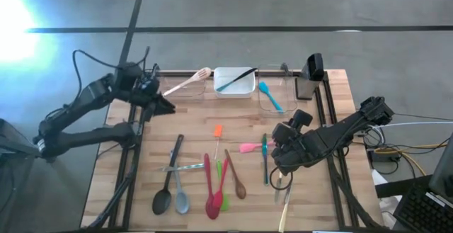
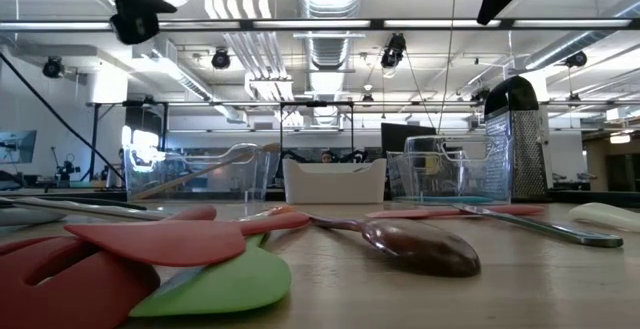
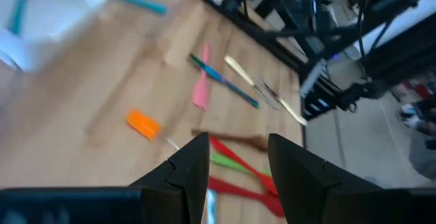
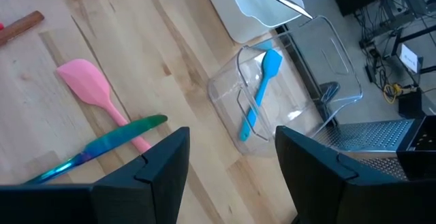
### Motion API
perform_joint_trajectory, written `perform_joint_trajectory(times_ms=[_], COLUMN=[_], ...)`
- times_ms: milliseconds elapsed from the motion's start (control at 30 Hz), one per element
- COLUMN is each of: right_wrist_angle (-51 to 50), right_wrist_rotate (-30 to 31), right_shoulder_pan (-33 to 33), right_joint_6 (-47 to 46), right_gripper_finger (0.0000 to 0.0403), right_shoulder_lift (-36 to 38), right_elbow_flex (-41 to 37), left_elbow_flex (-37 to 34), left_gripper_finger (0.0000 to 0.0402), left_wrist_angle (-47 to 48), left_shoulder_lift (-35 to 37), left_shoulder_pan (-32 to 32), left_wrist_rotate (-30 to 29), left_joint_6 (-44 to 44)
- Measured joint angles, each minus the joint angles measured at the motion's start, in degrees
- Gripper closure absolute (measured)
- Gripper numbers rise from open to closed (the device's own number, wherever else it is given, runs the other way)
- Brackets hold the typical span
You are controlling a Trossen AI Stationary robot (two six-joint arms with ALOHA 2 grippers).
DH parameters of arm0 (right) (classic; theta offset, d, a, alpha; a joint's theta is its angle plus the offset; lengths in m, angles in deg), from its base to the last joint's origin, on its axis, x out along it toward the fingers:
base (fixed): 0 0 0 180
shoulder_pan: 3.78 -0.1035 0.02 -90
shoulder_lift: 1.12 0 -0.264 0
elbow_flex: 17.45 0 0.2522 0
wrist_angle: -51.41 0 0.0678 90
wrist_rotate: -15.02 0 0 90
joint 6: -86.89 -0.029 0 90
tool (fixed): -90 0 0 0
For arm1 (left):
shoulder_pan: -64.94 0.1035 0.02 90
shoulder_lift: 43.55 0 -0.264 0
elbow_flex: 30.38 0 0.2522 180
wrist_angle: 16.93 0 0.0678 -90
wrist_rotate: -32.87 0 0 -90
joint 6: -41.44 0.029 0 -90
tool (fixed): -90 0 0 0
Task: Pick & Place Kitchen Items
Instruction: Put the white patterned table knife into the white bin
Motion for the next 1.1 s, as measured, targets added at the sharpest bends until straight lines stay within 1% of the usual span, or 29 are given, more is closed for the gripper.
perform_joint_trajectory(times_ms=[167, 333, 400, 533, 633, 733, 800, 867, 967, 1100], right_wrist_angle=[0.89, 1.27, 1.33, 1.36, 1.38, 1.4, 1.41, 1.5, 1.55, 1.73], right_wrist_rotate=[0.28, 0.4, 0.4, 1.06, 1.95, 2.55, 3.01, 3.15, 3.18, 3.18], right_shoulder_pan=[-0.01, -0.01, -0.01, 0.01, 0.01, 0.01, 0.02, 0.28, 0.9, 1.19], right_joint_6=[0.61, 0.63, 0.63, 0.92, 1.09, 1.37, 1.69, 1.84, 1.89, 1.92], right_gripper_finger=[0.0193, 0.0193, 0.0193, 0.0193, 0.0193, 0.0193, 0.0193, 0.0193, 0.0193, 0.0193], right_shoulder_lift=[0.0, 0.0, 0.0, 0.0, 0.0, 0.0, 0.0, 0.0, 0.0, 0.01], right_elbow_flex=[0.0, 0.0, 0.0, 0.0, 0.0, 0.0, 0.0, 0.0, 0.0, 0.0], left_elbow_flex=[-4.44, -9.3, -10.69, -12.54, -12.91, -12.91, -12.91, -12.91, -12.91, -12.91], left_gripper_finger=[0.025, 0.0254, 0.0256, 0.0263, 0.0268, 0.0272, 0.0273, 0.0274, 0.0274, 0.0275], left_wrist_angle=[-1.4, -6.44, -6.86, -7.14, -7.43, -9.07, -10.6, -11.52, -11.84, -11.83], left_shoulder_lift=[1.59, 1.45, 0.64, -2.28, -5.84, -9.89, -12.7, -15.34, -18.91, -22.62], left_shoulder_pan=[-9.0, -21.8, -28.0, -41.67, -51.06, -58.36, -61.63, -63.37, -63.94, -63.92], left_wrist_rotate=[-4.56, -11.9, -16.14, -29.17, -37.63, -43.01, -44.63, -44.79, -44.58, -42.55], left_joint_6=[-1.29, -4.67, -7.12, -13.02, -18.25, -23.16, -25.53, -27.41, -29.38, -29.81])
